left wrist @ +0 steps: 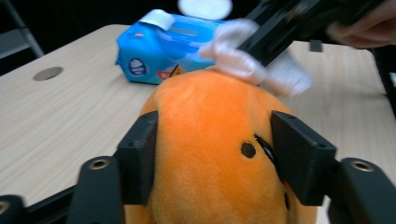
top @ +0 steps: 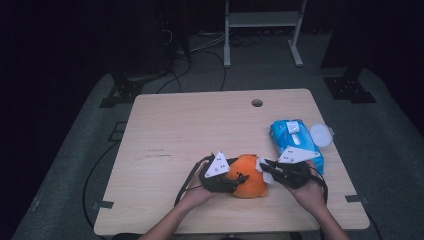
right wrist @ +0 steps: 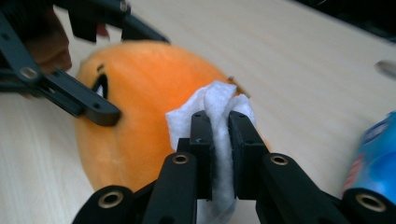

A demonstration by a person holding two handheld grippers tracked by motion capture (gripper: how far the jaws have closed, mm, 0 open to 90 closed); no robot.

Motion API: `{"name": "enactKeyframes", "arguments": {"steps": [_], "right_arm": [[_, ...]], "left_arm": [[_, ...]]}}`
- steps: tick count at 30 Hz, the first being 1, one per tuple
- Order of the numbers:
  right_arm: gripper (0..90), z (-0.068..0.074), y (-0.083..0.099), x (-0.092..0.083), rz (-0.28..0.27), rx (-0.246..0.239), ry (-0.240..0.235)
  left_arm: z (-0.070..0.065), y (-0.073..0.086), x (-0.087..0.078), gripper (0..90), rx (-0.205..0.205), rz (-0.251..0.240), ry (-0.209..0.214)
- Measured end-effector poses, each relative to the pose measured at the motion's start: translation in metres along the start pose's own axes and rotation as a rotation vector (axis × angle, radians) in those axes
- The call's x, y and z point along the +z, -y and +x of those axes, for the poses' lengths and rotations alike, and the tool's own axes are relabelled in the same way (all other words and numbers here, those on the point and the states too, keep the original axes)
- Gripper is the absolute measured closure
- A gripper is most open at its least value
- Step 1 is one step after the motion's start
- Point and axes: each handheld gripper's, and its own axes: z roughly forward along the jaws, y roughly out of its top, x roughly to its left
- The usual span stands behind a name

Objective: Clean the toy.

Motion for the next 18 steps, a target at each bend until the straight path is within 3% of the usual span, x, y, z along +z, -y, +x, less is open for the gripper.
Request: {"name": "enactKeyframes", "arguments": {"steps": [1, 2, 3, 4, 5, 7, 8, 11, 12, 13, 14, 16, 17, 18], "right_arm": [[80.3, 0.001, 0.003, 0.001, 0.017, -0.008, -0.025], [80.3, 0.001, 0.003, 0.001, 0.017, -0.008, -0.025], [80.4, 0.005, 0.005, 0.000, 0.022, -0.035, -0.037], [80.4, 0.005, 0.005, 0.000, 0.022, -0.035, -0.037], [80.4, 0.009, 0.006, 0.000, 0.023, -0.054, -0.054], [80.4, 0.011, 0.006, 0.000, 0.028, -0.059, -0.058], [80.3, 0.015, 0.005, -0.001, 0.026, -0.078, -0.070], [80.3, 0.017, 0.004, 0.000, 0.028, -0.092, -0.067], [80.3, 0.018, 0.004, 0.001, 0.036, -0.097, -0.049], [80.4, 0.016, 0.004, 0.001, 0.032, -0.091, -0.043], [80.4, 0.016, 0.004, 0.001, 0.032, -0.091, -0.043], [80.6, 0.013, 0.001, -0.002, 0.017, -0.077, -0.025], [80.7, 0.014, -0.004, -0.007, -0.015, -0.069, -0.006], [80.7, 0.014, -0.004, -0.007, -0.015, -0.069, -0.006]], "left_arm": [[0.003, -0.002, -0.003, 23.2, -0.018, 0.015, 0.032], [0.003, -0.002, -0.003, 19.1, -0.018, 0.015, 0.032], [0.011, -0.003, -0.007, 16.2, -0.084, 0.012, 0.078], [0.011, -0.003, -0.007, 12.8, -0.084, 0.012, 0.078], [0.018, -0.002, -0.008, 9.3, -0.148, 0.050, 0.082], [0.021, 0.000, -0.007, 5.1, -0.166, 0.073, 0.092], [0.025, 0.005, 0.000, 5.0, -0.223, 0.122, 0.149], [0.020, 0.007, 0.003, 6.2, -0.191, 0.140, 0.131], [0.018, 0.007, 0.002, 20.2, -0.176, 0.133, 0.122], [0.016, 0.004, -0.001, 26.0, -0.137, 0.119, 0.091], [0.016, 0.004, -0.001, 30.8, -0.137, 0.119, 0.091], [0.014, 0.001, -0.003, 33.9, -0.119, 0.085, 0.062], [0.010, -0.004, -0.005, 36.6, -0.075, 0.041, 0.014], [0.010, -0.004, -0.005, 36.9, -0.075, 0.041, 0.014]]}}
